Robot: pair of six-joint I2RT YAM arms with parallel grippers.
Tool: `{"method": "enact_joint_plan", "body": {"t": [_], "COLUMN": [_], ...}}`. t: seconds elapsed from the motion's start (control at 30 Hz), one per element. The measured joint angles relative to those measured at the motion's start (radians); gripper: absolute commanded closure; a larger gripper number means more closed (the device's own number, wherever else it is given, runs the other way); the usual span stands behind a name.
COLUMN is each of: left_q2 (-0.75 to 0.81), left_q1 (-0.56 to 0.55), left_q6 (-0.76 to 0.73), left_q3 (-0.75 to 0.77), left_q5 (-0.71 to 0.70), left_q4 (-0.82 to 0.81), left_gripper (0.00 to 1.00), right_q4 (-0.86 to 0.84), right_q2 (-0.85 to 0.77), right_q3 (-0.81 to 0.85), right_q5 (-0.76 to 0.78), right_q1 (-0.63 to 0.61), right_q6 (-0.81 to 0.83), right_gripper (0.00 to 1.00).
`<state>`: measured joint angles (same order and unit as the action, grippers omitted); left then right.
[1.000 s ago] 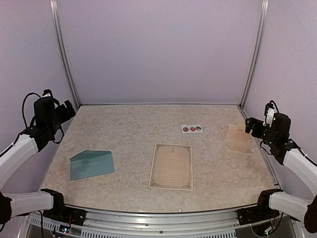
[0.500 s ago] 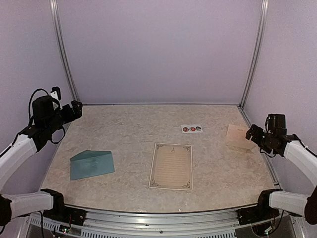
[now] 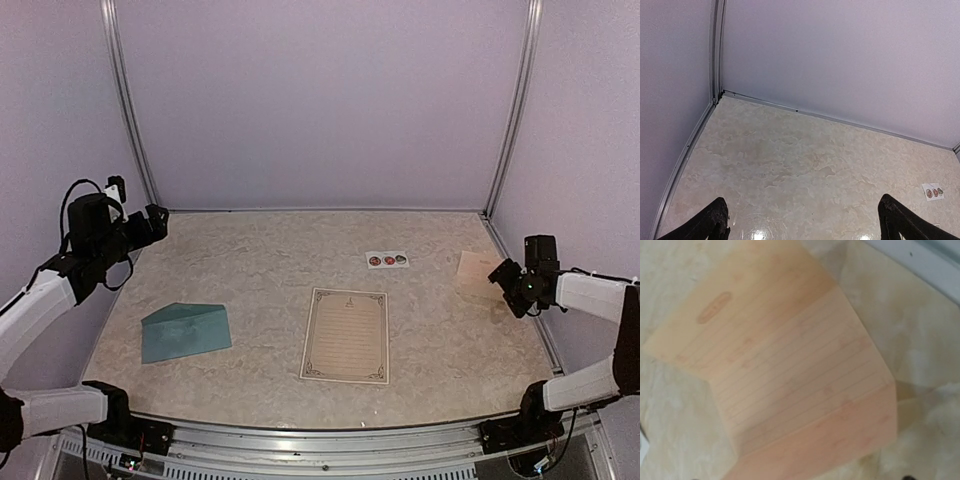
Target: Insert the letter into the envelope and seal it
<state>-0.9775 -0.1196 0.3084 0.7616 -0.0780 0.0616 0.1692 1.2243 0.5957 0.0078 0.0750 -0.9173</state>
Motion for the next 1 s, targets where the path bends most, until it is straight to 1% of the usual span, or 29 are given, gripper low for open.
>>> {"method": "enact_joint_plan", "body": {"t": [0.2,0.33,0.43,0.47,0.5,0.57,0.6,0.63,0.67,0.8,0.9,1.0], "left_q2": [-0.012,-0.016,-0.017,-0.018,-0.019,-0.019,-0.019,-0.019,-0.019,-0.015,0.000,0.018], "left_q1": [0.003,0.017,0.023,0.024,0.024,0.024,0.023,0.019,0.015,-0.045,-0.142,-0.240], "left_q6": [-0.002,0.001,0.001,0.002,0.002,0.002,0.001,0.001,0.000,-0.003,0.002,0.035], "left_q3": [0.000,0.000,0.000,0.000,0.000,0.000,0.000,0.000,0.000,0.000,0.000,0.000], "left_q5": [0.006,0.029,0.045,0.048,0.051,0.053,0.055,0.056,0.055,0.033,0.007,-0.001], "left_q4": [0.000,0.000,0.000,0.000,0.000,0.000,0.000,0.000,0.000,0.002,0.023,0.045], "left_gripper": [0.01,0.01,0.01,0.01,0.01,0.01,0.01,0.01,0.01,0.01,0.01,0.01], "right_q4": [-0.048,-0.085,-0.108,-0.118,-0.121,-0.138,-0.148,-0.160,-0.167,-0.187,-0.198,-0.185], "right_q2": [0.060,0.090,0.110,0.115,0.119,0.132,0.140,0.146,0.152,0.157,0.143,0.113], "right_q3": [-0.009,-0.021,-0.029,-0.032,-0.034,-0.039,-0.040,-0.042,-0.043,-0.048,-0.047,-0.019], "right_q5": [0.003,0.008,0.009,0.010,0.010,0.008,0.006,0.004,0.000,-0.013,-0.059,-0.132], "right_q1": [0.000,0.000,0.000,0.000,0.000,0.000,0.000,0.000,0.000,0.003,0.003,-0.012], "right_q6": [-0.090,-0.126,-0.145,-0.151,-0.153,-0.157,-0.160,-0.163,-0.162,-0.149,-0.089,0.010], "right_gripper": [0.28,0.39,0.42,0.49,0.58,0.79,0.88,0.96,1.00,1.00,1.00,1.00]}}
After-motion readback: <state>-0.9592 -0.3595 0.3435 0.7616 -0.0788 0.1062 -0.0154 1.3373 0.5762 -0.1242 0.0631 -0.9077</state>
